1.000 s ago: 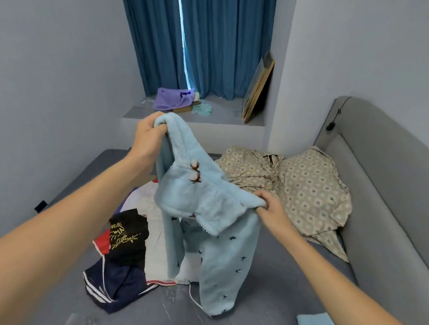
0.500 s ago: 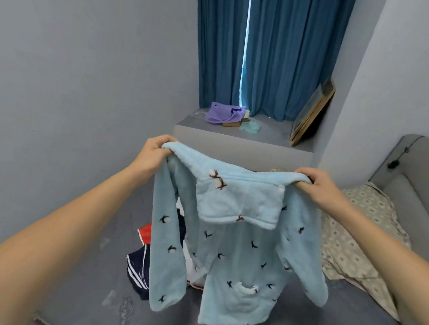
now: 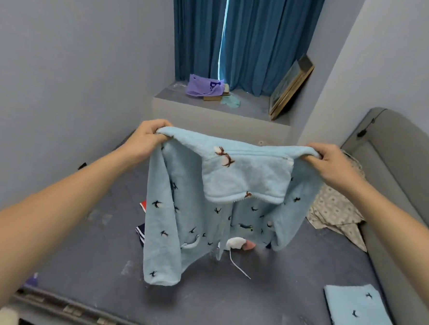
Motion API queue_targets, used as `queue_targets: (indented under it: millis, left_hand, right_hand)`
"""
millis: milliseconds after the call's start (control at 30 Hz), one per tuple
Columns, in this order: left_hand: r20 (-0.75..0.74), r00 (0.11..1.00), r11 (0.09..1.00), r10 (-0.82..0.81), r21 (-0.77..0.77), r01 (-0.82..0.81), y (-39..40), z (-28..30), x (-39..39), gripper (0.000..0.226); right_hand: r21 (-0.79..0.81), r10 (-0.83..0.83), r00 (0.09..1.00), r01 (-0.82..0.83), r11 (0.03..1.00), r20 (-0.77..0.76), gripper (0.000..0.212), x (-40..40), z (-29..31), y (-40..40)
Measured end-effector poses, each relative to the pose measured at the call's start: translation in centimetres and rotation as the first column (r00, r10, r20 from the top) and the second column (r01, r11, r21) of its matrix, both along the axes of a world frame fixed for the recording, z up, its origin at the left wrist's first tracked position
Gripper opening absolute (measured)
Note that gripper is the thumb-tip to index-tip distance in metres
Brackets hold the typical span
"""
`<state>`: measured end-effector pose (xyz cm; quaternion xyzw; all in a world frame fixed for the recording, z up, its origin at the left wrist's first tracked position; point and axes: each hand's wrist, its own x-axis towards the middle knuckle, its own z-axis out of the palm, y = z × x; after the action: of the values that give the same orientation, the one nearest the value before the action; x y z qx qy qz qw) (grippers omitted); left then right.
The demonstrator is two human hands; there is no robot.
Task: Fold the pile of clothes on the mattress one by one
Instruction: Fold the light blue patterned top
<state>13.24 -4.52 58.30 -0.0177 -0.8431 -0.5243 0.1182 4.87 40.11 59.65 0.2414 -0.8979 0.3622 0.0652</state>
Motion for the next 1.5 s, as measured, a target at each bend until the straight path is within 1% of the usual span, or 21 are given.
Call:
queue_targets:
  millis: [67,133,233,267,333,433,500,567,700,833,900,967,1067,1167,1233,1267,1333,1400,1433,1467,1500]
  left_hand:
    - [0.025,0.999,0.999,-0.045,0.026,0.045,-1.5,-0.9,1.4,0.024]
    - [0.031,0.996,0.996,-0.082,0.042,0.081,-2.8,-1.8,2.4,0.024]
    - [0.052,0.992,0.991,-0.112,0.077,0.108,-4.2,-3.2,3.4,0.022]
    - [0.056,0.992,0.990,-0.115,0.086,0.110,-4.6,-3.6,3.4,0.022]
    - [0.065,0.990,0.988,-0.122,0.104,0.115,-5.3,-4.4,2.8,0.019]
    - [0.080,0.989,0.988,-0.123,0.103,0.114,-6.1,-5.8,0.9,0.011]
    - [0.100,0.990,0.994,-0.099,0.065,0.093,-6.4,-7.5,-1.2,0.014]
    - [0.138,0.988,0.997,-0.072,0.020,0.070,-6.7,-9.8,-3.6,0.020]
    - [0.239,0.971,0.997,-0.014,-0.068,0.031,-7.6,-16.9,-9.5,0.018]
    - [0.294,0.954,0.985,0.050,-0.174,0.002,-8.5,-27.8,-17.9,0.023]
    - [0.301,0.949,0.975,0.089,-0.220,-0.022,-9.2,-34.3,-22.8,0.023]
    - [0.270,0.956,0.958,0.119,-0.283,-0.040,-9.8,-40.9,-28.0,0.025]
    - [0.212,0.963,0.920,0.165,-0.385,-0.072,-10.6,-48.2,-35.6,0.022]
    - [0.181,0.963,0.885,0.198,-0.455,-0.096,-11.2,-53.7,-41.8,0.019]
    - [0.174,0.958,0.852,0.227,-0.513,-0.108,-11.4,-57.2,-44.4,0.018]
    - [0.196,0.951,0.840,0.238,-0.533,-0.101,-11.6,-59.0,-45.2,0.016]
    - [0.302,0.918,0.812,0.256,-0.582,-0.035,-11.7,-62.0,-46.1,0.014]
    - [0.422,0.865,0.757,0.272,-0.649,0.079,-10.9,-64.0,-46.5,0.023]
    - [0.443,0.853,0.734,0.276,-0.670,0.111,-10.0,-64.4,-46.5,0.029]
    - [0.433,0.863,0.737,0.261,-0.667,0.112,-8.9,-64.5,-46.6,0.034]
    - [0.405,0.891,0.762,0.208,-0.637,0.112,-7.5,-64.5,-46.7,0.037]
  right_hand:
    - [0.006,-0.019,1.000,0.019,1.000,0.004,0.027,2.0,-0.8,-1.0]
    - [0.020,-0.020,1.000,0.020,1.000,0.008,0.027,3.4,-1.4,-1.7]
    - [0.020,-0.020,0.999,0.019,1.000,0.026,0.042,4.9,-1.9,-2.6]
    - [0.021,-0.018,0.999,0.017,1.000,0.040,0.043,5.1,-2.0,-2.8]
    - [0.014,-0.026,0.997,0.025,1.000,0.068,0.037,5.0,-2.9,-3.1]
    - [0.025,-0.038,0.992,0.036,0.999,0.118,0.018,3.4,-5.0,-3.3]
    - [0.035,-0.040,0.986,0.035,0.999,0.161,0.015,1.7,-6.9,-3.7]
    - [0.047,-0.045,0.980,0.036,0.998,0.194,0.018,-0.7,-9.5,-4.2]
    - [0.073,-0.045,0.951,0.023,0.997,0.305,0.021,-7.3,-16.4,-6.0]
    - [0.131,-0.023,0.939,-0.023,0.991,0.343,0.033,-16.2,-26.9,-8.4]
    - [0.194,-0.028,0.946,-0.037,0.980,0.322,0.036,-21.2,-33.0,-9.4]
    - [0.282,-0.046,0.961,-0.034,0.959,0.273,0.036,-26.3,-39.0,-10.4]
    - [0.419,-0.066,0.988,0.002,0.908,0.139,0.034,-33.4,-46.2,-11.9]
    - [0.490,-0.113,0.994,0.097,0.866,0.005,0.034,-38.9,-51.8,-13.7]
    - [0.504,-0.158,0.987,0.151,0.850,-0.028,0.039,-40.9,-55.5,-14.6]
    - [0.504,-0.182,0.983,0.174,0.846,-0.033,0.041,-41.5,-57.4,-14.9]
    - [0.505,-0.220,0.975,0.212,0.837,-0.045,0.044,-41.9,-60.8,-15.0]
    - [0.553,-0.228,0.972,0.221,0.803,-0.058,0.047,-41.7,-62.8,-14.9]
    - [0.571,-0.227,0.973,0.213,0.793,-0.048,0.045,-41.5,-63.1,-14.8]
    - [0.573,-0.222,0.975,0.194,0.797,-0.021,0.042,-41.3,-63.1,-14.6]
    - [0.561,-0.213,0.977,0.164,0.811,0.023,0.040,-41.3,-62.9,-14.2]
